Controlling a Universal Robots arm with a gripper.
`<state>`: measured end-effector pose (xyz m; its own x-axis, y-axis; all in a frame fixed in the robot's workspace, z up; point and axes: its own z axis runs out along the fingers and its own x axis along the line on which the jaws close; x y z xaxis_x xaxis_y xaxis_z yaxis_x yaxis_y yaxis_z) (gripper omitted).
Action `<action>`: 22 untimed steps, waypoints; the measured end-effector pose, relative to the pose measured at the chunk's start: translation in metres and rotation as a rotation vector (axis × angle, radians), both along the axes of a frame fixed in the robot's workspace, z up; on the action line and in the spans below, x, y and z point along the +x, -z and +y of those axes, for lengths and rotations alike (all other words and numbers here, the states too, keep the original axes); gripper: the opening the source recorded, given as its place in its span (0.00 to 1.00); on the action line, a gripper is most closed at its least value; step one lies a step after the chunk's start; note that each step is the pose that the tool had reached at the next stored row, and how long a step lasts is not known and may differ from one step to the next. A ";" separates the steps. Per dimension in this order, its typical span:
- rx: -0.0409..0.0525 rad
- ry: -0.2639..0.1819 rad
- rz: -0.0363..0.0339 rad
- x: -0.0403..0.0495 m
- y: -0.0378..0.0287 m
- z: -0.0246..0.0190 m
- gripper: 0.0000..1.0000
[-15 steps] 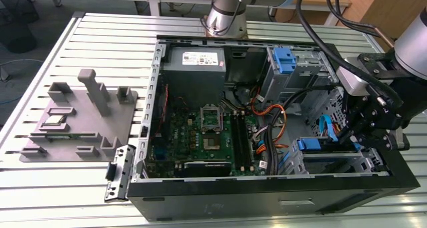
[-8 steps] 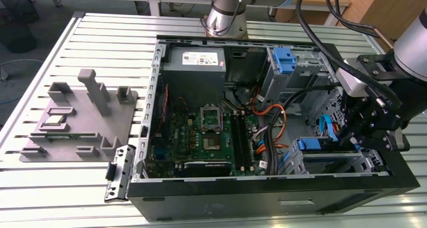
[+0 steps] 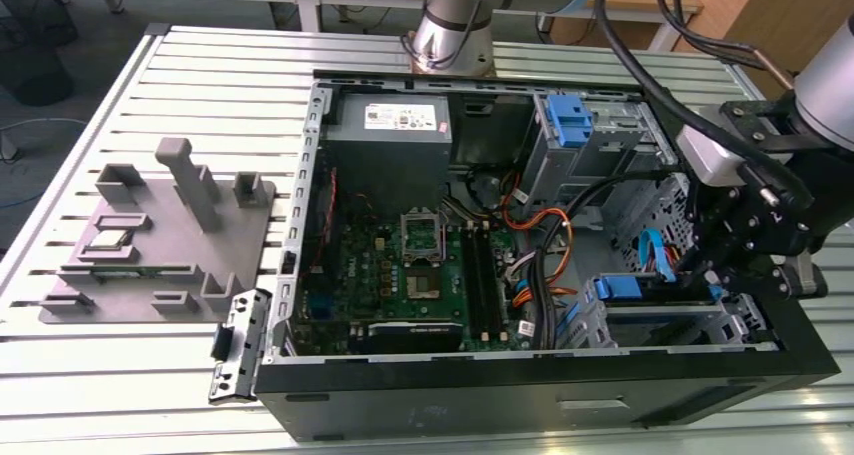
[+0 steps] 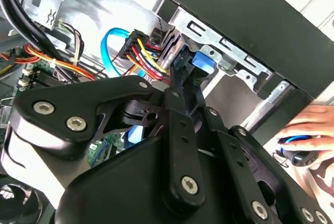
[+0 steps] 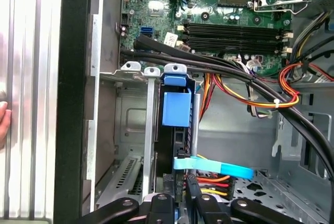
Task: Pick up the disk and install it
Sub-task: 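Insert the second disk wire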
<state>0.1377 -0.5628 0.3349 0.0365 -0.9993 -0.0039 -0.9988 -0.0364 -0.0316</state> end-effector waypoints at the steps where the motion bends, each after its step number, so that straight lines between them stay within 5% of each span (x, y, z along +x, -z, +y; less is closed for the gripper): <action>1: 0.0001 0.000 0.0000 0.0000 -0.0021 0.0000 0.24; 9: 0.0000 0.000 0.0000 0.0000 -0.0171 0.0000 0.24; 22: 0.0001 0.000 0.0000 0.0000 -0.0181 0.0000 0.24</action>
<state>0.1377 -0.5628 0.3530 0.0365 -0.9993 -0.0040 -0.9988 -0.0364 -0.0316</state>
